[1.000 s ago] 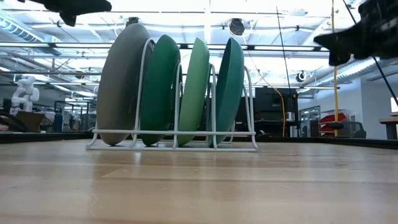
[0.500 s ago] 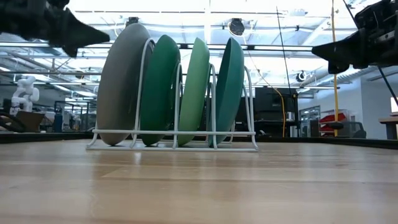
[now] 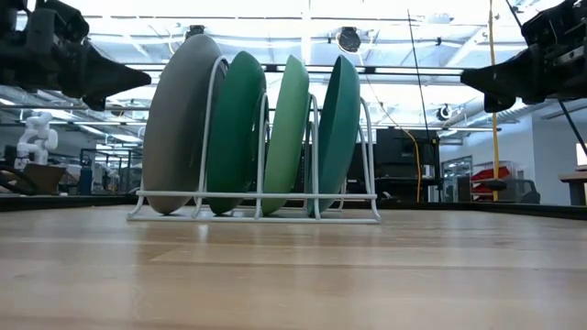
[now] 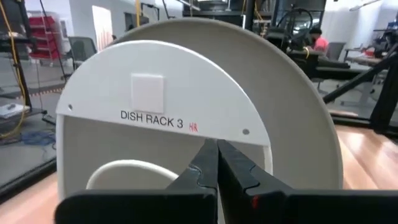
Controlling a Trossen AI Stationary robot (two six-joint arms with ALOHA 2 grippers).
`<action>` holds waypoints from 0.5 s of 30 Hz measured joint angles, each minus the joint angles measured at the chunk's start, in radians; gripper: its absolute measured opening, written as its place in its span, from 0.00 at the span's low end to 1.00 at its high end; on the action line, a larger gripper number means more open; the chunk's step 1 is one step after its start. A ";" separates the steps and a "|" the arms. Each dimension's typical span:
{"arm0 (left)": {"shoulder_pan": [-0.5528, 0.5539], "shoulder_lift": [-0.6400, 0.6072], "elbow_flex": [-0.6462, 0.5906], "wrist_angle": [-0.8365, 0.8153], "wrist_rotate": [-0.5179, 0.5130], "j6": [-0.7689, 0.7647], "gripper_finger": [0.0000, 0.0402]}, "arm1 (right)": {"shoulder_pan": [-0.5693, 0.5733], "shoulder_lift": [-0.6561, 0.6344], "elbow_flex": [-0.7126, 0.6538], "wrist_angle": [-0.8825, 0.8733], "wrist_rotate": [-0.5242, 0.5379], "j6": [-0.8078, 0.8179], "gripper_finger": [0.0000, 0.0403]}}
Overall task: Sort dishes
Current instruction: Return to Home Position
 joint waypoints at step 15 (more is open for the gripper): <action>0.000 0.036 0.000 -0.002 -0.003 -0.025 0.00 | 0.000 0.005 0.000 -0.007 -0.020 0.072 0.00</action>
